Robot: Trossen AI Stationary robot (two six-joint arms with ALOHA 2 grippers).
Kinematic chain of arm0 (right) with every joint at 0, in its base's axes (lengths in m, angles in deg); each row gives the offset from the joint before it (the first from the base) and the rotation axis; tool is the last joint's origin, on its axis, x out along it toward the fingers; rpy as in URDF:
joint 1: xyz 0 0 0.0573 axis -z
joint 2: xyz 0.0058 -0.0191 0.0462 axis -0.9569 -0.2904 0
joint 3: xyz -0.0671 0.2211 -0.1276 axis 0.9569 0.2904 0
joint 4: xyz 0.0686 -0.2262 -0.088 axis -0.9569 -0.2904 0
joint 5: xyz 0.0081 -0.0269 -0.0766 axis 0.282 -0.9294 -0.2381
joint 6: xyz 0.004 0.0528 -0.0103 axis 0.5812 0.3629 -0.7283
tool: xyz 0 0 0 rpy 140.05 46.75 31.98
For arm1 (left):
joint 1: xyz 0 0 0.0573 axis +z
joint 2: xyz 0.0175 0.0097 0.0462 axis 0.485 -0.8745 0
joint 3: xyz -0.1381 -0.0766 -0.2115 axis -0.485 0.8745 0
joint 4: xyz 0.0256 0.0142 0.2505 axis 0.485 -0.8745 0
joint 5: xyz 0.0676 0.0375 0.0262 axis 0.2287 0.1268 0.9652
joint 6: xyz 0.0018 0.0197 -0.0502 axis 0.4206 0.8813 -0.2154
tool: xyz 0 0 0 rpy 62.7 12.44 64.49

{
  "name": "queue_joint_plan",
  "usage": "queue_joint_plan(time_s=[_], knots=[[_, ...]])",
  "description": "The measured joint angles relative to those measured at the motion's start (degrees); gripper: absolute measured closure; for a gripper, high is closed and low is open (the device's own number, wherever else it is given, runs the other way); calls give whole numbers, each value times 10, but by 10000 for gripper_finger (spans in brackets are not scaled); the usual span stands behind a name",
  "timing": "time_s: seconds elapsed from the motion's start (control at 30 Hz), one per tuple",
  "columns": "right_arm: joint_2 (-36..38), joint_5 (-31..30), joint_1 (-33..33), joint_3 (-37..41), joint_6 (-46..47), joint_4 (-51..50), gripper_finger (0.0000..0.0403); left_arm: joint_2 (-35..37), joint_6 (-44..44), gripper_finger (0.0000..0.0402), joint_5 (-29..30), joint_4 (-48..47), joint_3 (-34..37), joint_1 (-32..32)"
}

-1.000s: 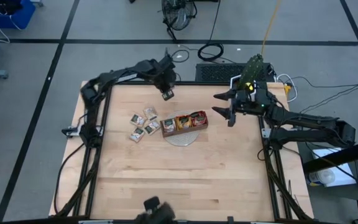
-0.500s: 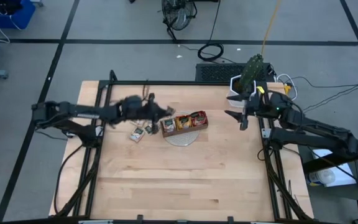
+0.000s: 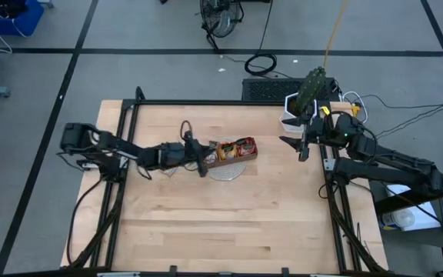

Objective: Pick & Place Tea
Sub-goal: Put the tan gold tea bag into the left section of the wood organizer

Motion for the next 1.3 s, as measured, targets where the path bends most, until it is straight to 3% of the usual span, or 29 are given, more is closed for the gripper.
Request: queue_joint_plan(time_s=[0.23, 0.53, 0.83, 1.1, 1.3], knots=[[0, 0, 0, 0, 15, 0, 142, -78, -51, 390, 78, -99, -72, -13], [0, 0, 0, 0, 1, 5, 142, -82, -82, 390, 184, -169, -89, -56], [0, 0, 0, 0, 0, 6, 142, -81, -124, 385, 185, -190, -89, -48], [0, 0, 0, 0, 1, 6, 142, -81, -139, 385, 141, -203, -89, -42], [0, 0, 0, 0, 0, 6, 142, -81, -148, 336, 130, -204, -89, -42]])
